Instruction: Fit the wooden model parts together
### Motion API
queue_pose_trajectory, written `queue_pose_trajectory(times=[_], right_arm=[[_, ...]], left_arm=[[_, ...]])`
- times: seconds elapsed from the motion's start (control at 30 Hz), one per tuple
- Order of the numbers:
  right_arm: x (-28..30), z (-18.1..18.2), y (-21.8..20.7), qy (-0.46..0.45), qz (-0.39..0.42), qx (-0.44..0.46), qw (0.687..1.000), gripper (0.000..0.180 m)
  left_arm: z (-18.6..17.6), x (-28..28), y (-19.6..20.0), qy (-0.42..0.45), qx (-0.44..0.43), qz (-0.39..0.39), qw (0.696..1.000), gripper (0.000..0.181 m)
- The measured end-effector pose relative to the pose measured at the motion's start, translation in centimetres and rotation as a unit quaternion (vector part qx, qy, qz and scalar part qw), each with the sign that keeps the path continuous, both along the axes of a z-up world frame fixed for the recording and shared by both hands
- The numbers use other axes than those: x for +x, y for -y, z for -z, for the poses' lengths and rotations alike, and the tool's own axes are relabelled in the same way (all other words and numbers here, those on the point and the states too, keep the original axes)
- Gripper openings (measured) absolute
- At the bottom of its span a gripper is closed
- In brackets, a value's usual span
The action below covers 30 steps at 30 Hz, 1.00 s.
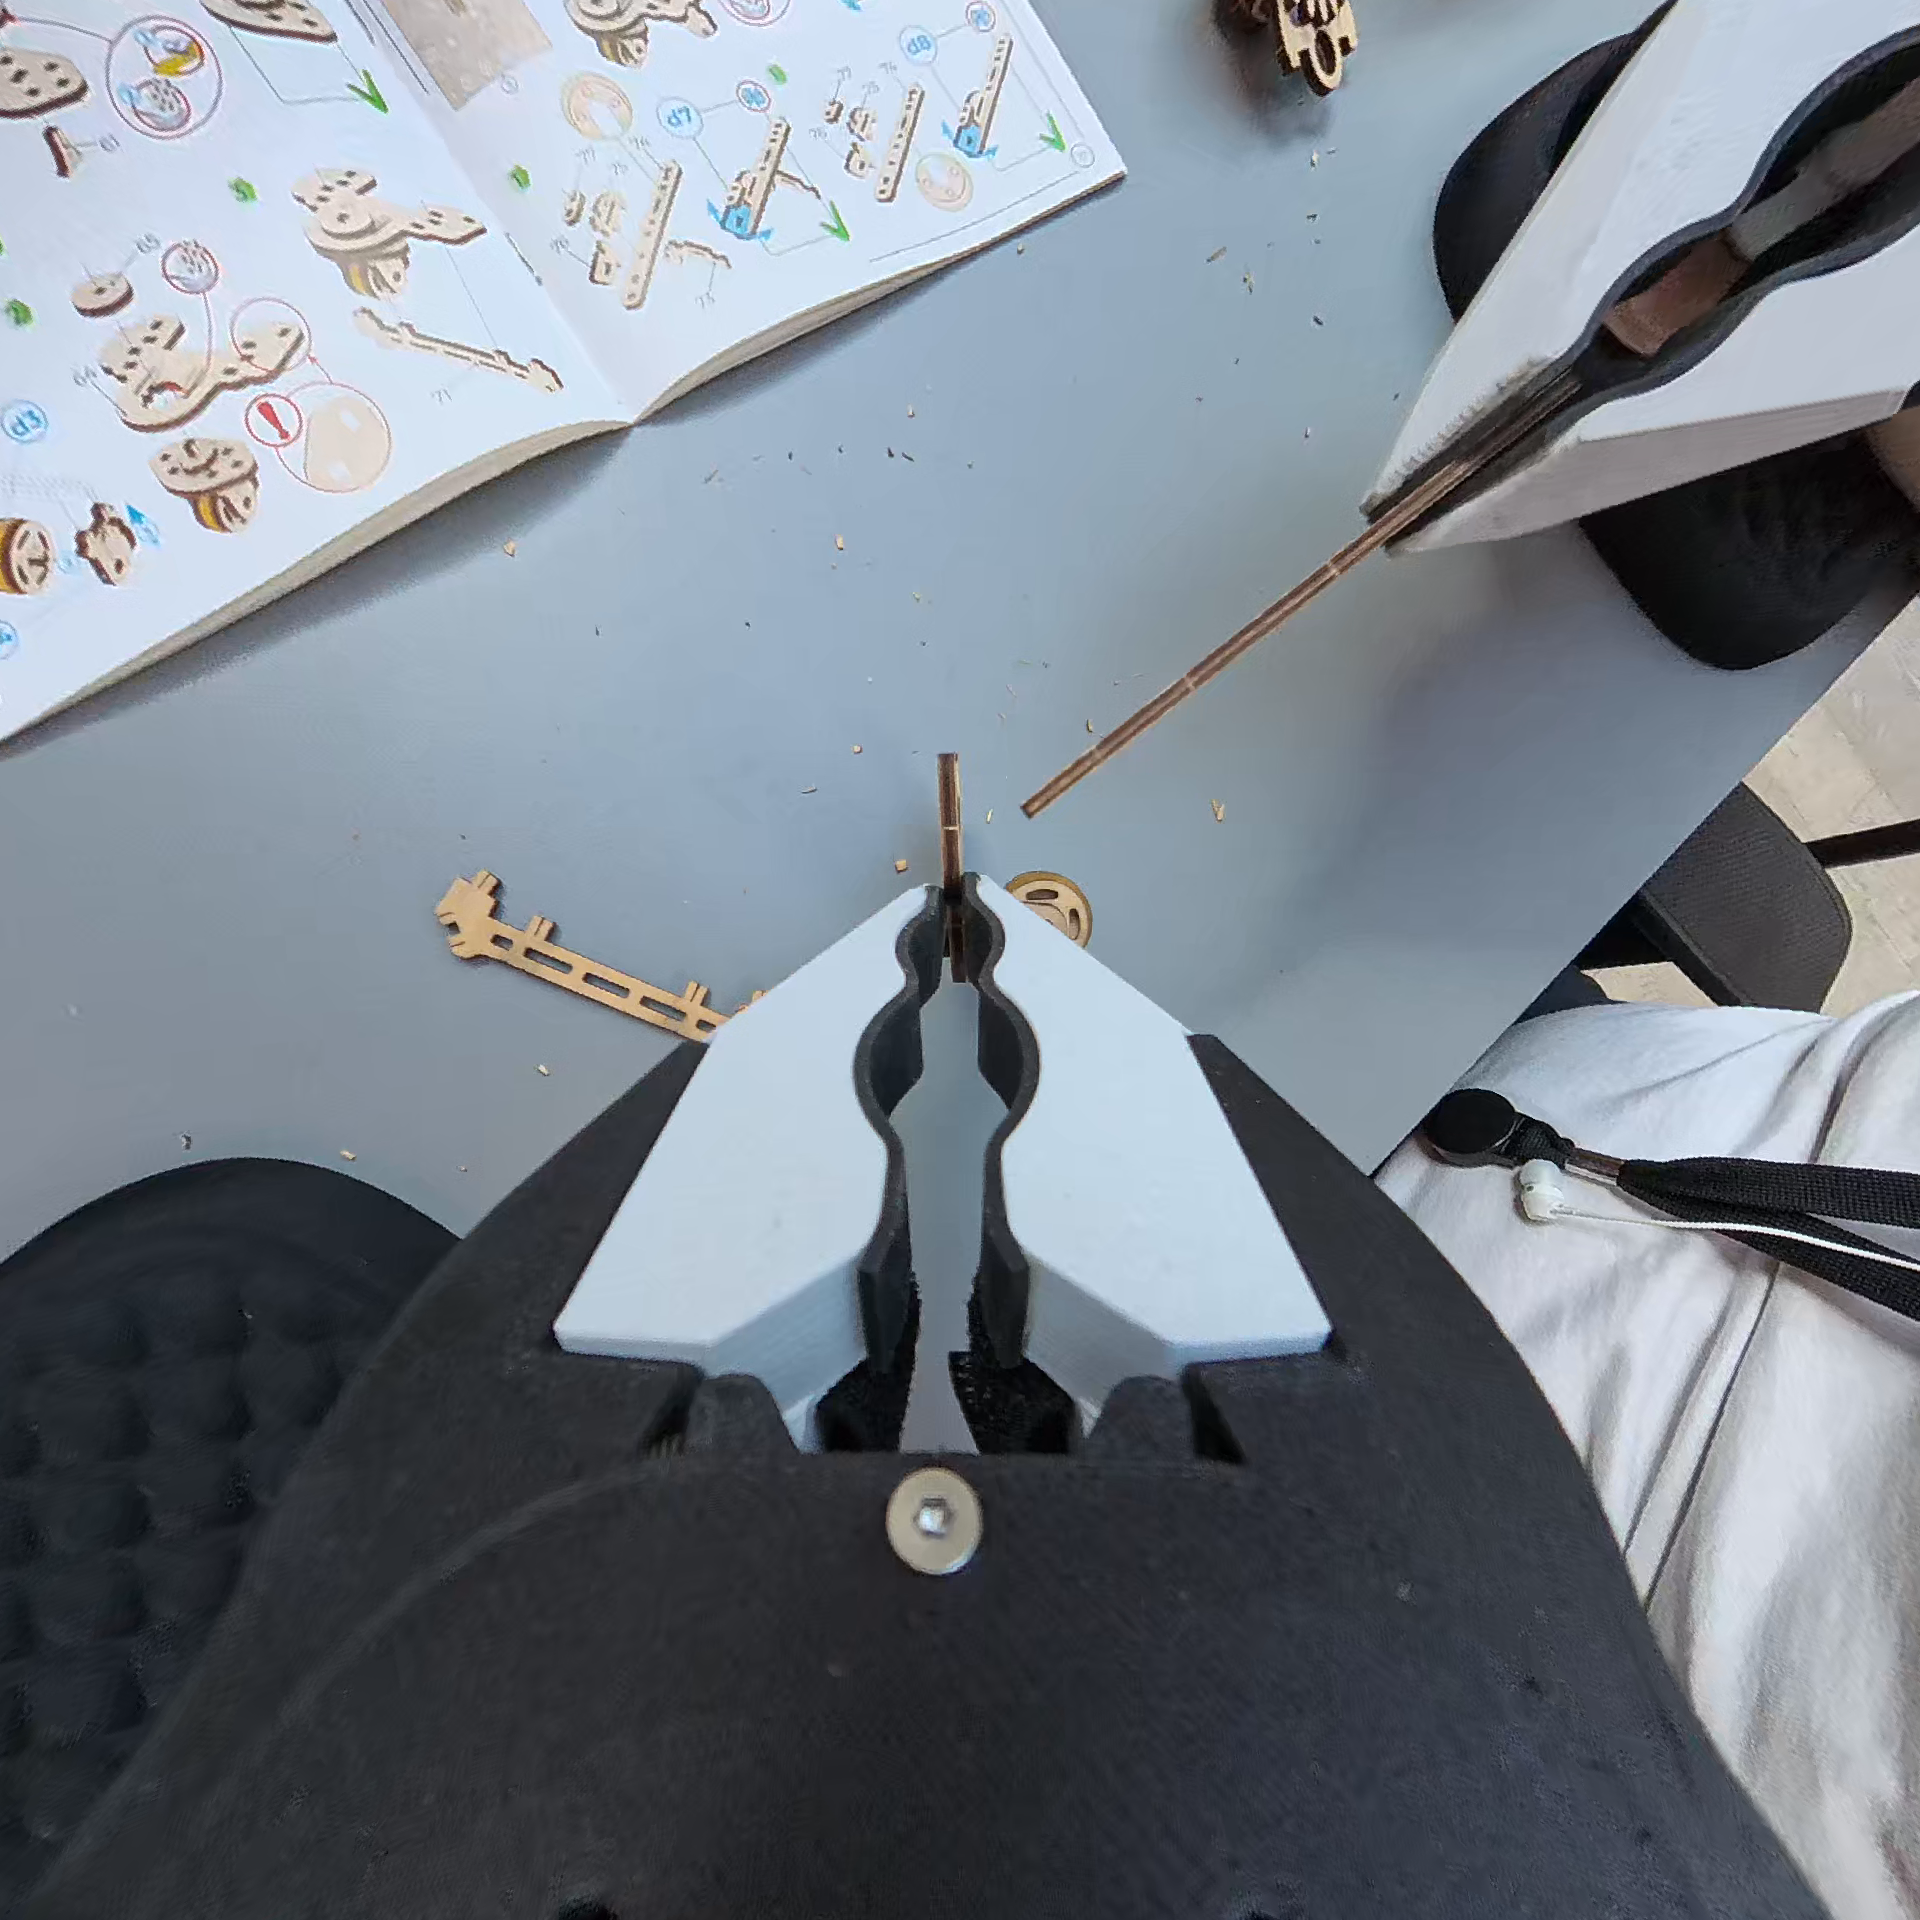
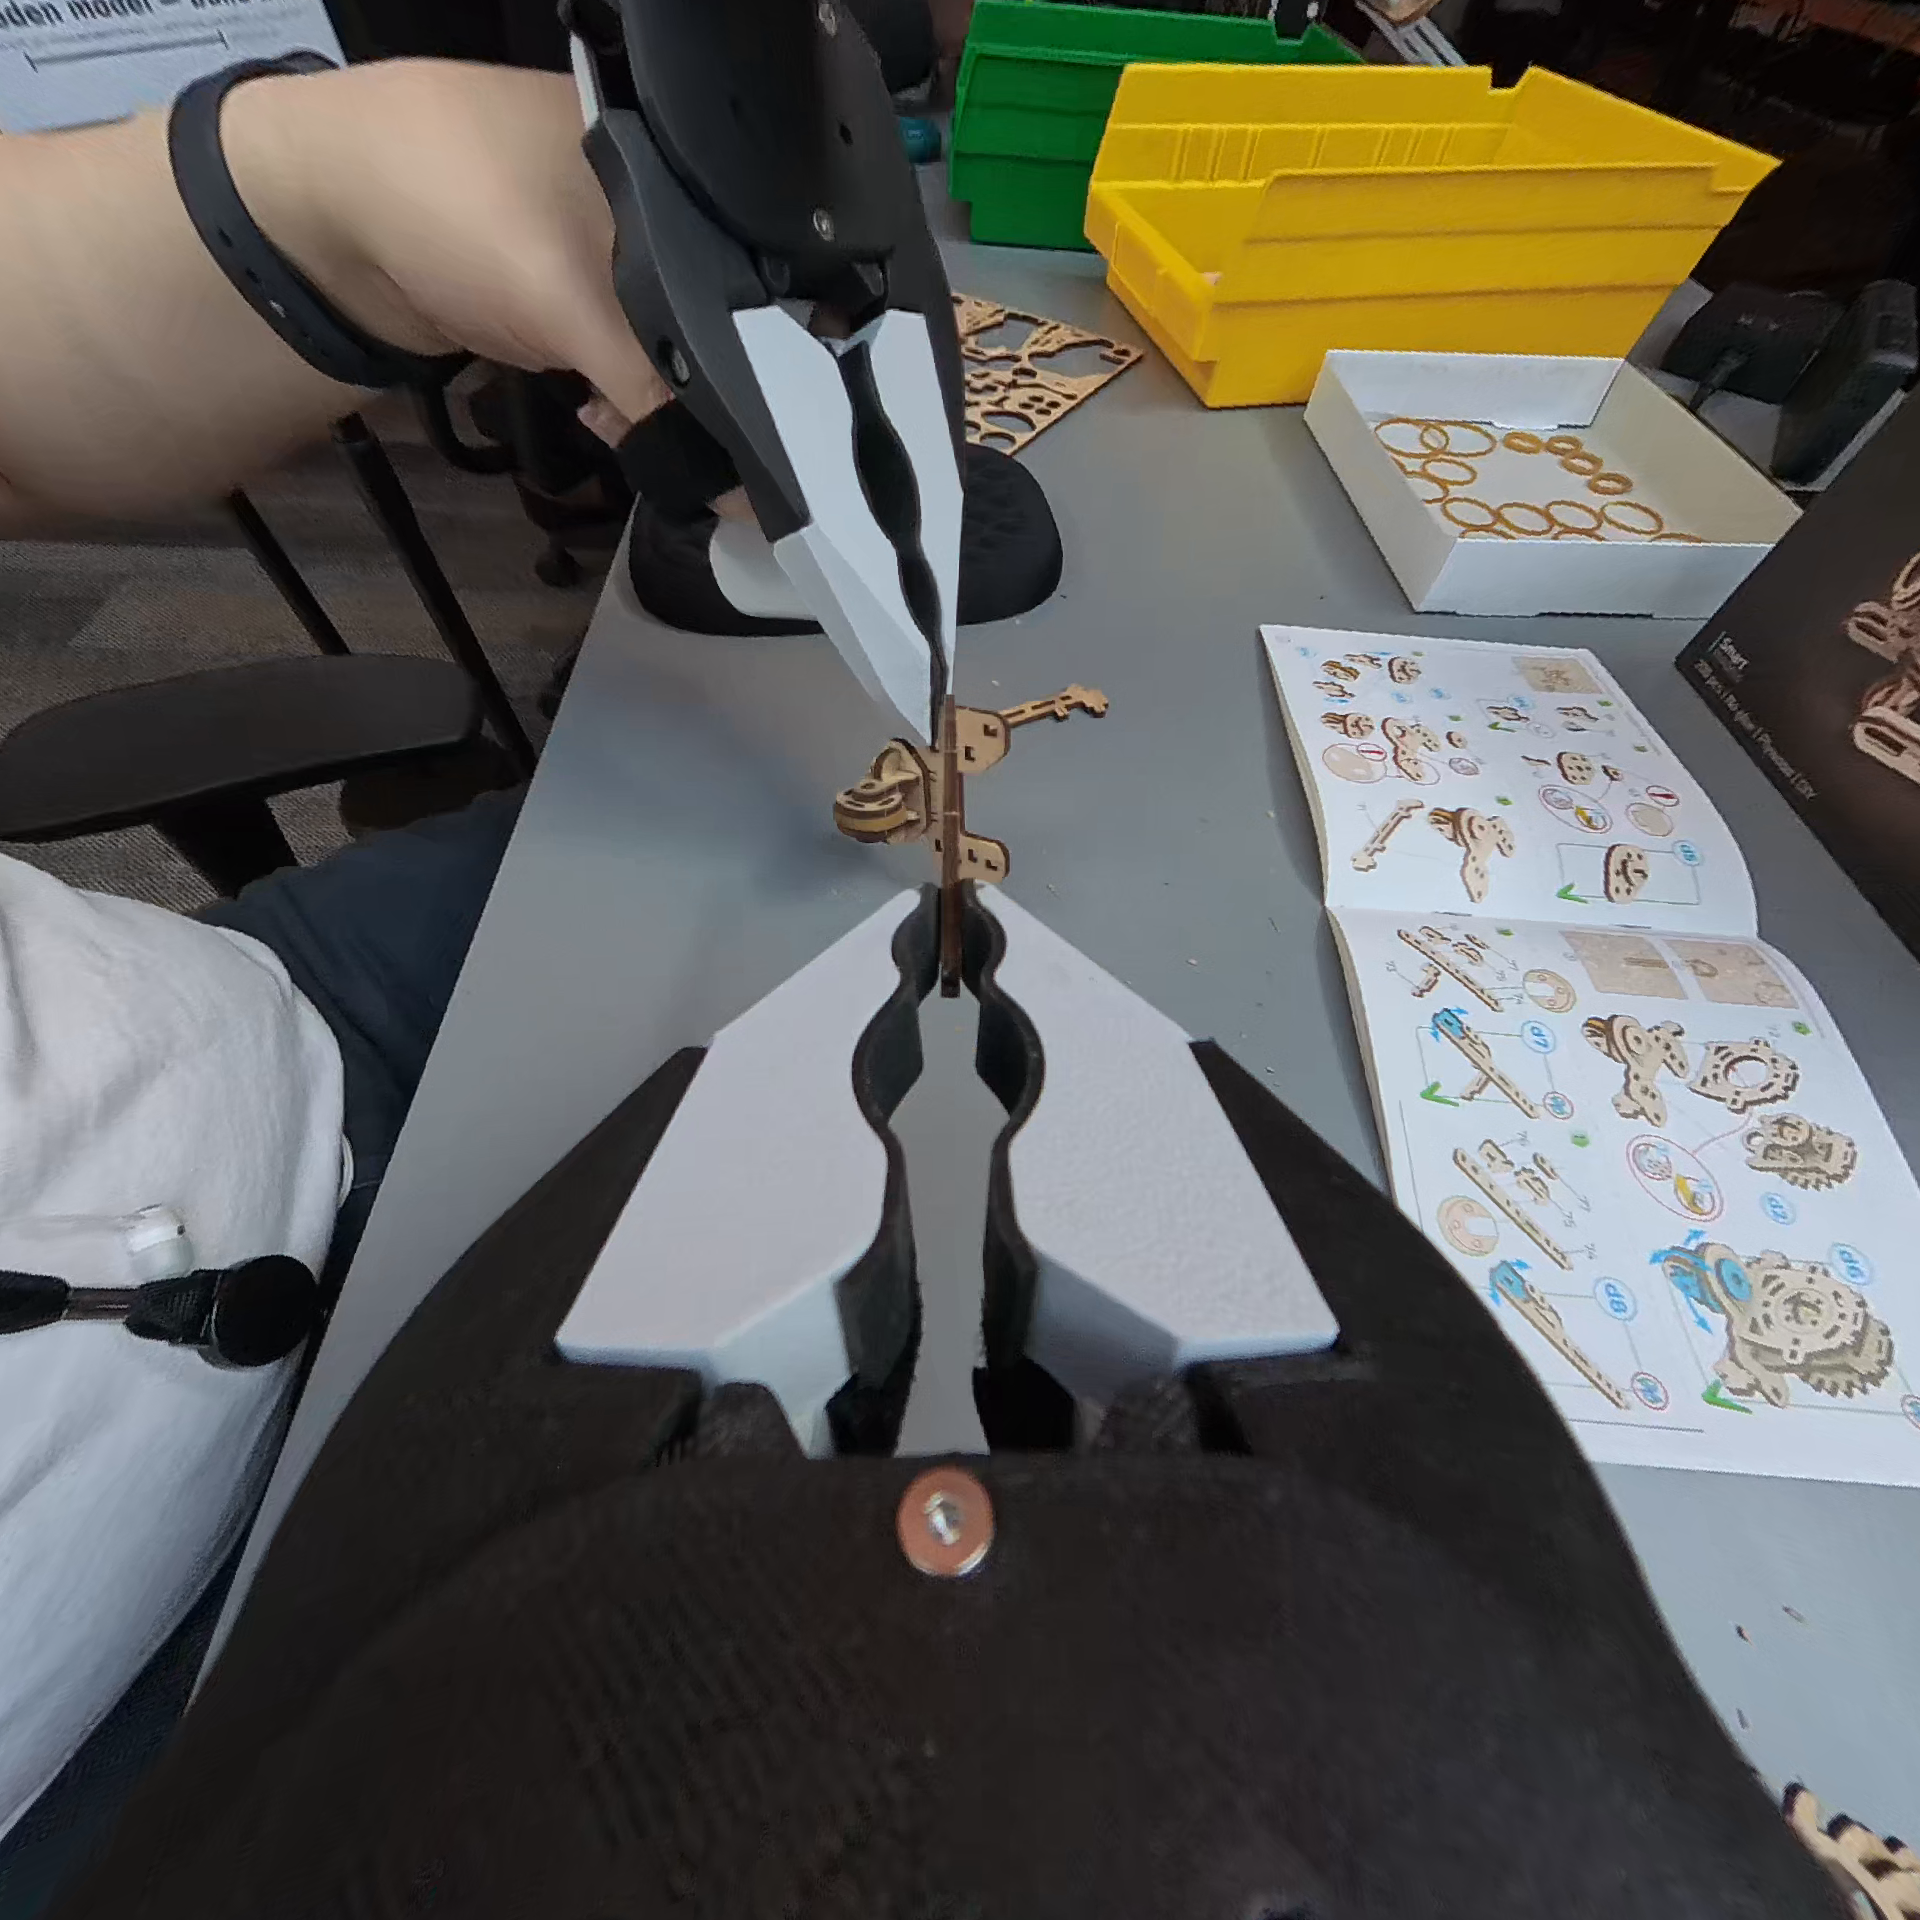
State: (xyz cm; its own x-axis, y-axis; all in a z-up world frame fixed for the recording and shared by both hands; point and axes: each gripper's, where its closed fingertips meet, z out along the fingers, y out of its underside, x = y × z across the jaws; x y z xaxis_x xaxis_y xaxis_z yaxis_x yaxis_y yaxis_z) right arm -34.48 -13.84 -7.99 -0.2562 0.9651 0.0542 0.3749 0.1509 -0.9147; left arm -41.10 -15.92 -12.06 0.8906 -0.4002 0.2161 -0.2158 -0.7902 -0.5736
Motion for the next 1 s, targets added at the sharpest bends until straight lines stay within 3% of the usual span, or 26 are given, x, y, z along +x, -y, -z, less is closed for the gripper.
queue_pose_trajectory(times=[0.73,1.0], right_arm=[[-0.4,2.6,-0.4,0.057,0.016,0.008,0.998,0.002],[-0.9,2.0,-0.1,0.042,0.038,0.015,0.998,0.002]], left_arm=[[0.8,0.3,-0.4,0.087,-0.011,-0.035,0.996,0.000],[0.9,0.1,-0.6,0.077,-0.008,-0.048,0.996,0.001]])
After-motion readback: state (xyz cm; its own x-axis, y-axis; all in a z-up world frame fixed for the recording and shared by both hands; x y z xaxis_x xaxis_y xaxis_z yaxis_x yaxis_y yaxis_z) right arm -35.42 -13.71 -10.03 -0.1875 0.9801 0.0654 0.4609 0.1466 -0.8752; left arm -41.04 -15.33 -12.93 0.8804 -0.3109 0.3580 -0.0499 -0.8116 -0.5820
